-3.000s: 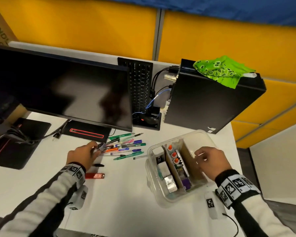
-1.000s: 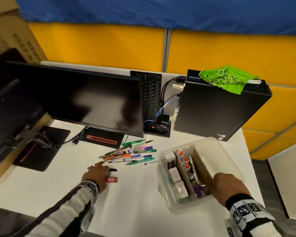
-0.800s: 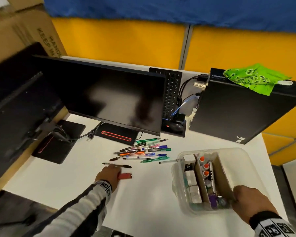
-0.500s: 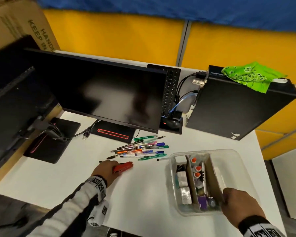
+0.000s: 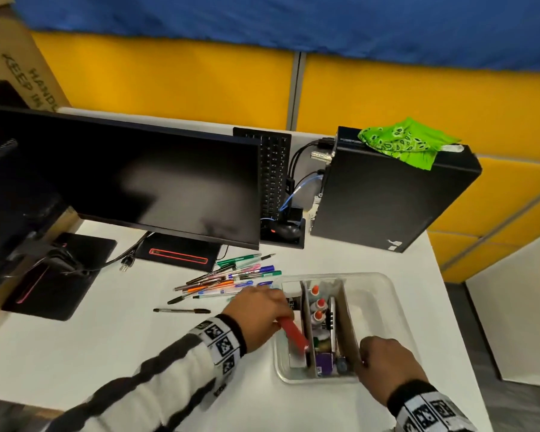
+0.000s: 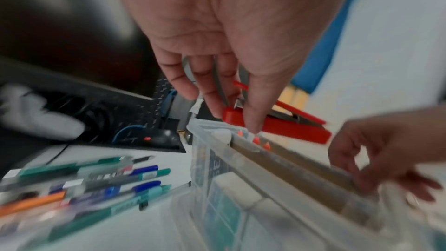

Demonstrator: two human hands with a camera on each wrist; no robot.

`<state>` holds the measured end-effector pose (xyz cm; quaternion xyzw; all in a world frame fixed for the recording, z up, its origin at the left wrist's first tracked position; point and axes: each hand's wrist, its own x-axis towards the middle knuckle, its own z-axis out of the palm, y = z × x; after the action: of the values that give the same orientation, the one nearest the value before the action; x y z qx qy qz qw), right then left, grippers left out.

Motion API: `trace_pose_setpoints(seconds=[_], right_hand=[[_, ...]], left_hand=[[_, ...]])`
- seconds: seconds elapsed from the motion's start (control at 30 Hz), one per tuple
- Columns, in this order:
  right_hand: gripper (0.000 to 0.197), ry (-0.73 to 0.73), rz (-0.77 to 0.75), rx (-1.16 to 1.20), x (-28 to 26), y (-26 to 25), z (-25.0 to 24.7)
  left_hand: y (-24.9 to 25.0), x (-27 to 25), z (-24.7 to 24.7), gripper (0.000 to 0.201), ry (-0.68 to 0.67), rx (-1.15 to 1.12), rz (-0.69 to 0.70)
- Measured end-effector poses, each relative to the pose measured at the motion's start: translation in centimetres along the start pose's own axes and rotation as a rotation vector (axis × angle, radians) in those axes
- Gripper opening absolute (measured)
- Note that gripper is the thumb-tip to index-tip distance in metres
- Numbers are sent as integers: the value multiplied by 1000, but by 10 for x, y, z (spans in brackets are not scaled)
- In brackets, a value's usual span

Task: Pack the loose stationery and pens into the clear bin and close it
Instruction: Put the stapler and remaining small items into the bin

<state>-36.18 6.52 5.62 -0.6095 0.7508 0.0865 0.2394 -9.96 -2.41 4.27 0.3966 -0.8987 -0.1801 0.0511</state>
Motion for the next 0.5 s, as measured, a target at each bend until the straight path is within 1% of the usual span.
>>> trace_pose_setpoints(seconds=[0.07, 0.13, 0.23, 0.3, 0.37, 0.4, 0.43, 0.5], right_hand=[[15, -7, 6, 12, 0, 3, 0], [18, -2, 1, 21, 0, 6, 3], [18, 2, -12, 23, -1, 8, 5], [16, -2, -19, 26, 0, 7, 6], [14, -6, -21, 25, 0, 8, 5], [15, -8, -19, 28, 1, 8, 5], [16, -8, -15, 34, 2, 9, 6], [19, -12, 4, 64, 5, 12, 7]], left_hand=[[6, 16, 6, 18, -64, 116, 84], [10, 29, 10, 21, -136, 159, 113], [12, 39, 19, 27, -238, 81, 55], [15, 41, 24, 27, -272, 36, 2], [19, 41, 24, 30, -255, 14, -20], [20, 40, 22, 33, -223, -3, -28], [20, 38, 17, 35, -174, -31, -45], [11, 31, 5, 35, -15, -108, -125]])
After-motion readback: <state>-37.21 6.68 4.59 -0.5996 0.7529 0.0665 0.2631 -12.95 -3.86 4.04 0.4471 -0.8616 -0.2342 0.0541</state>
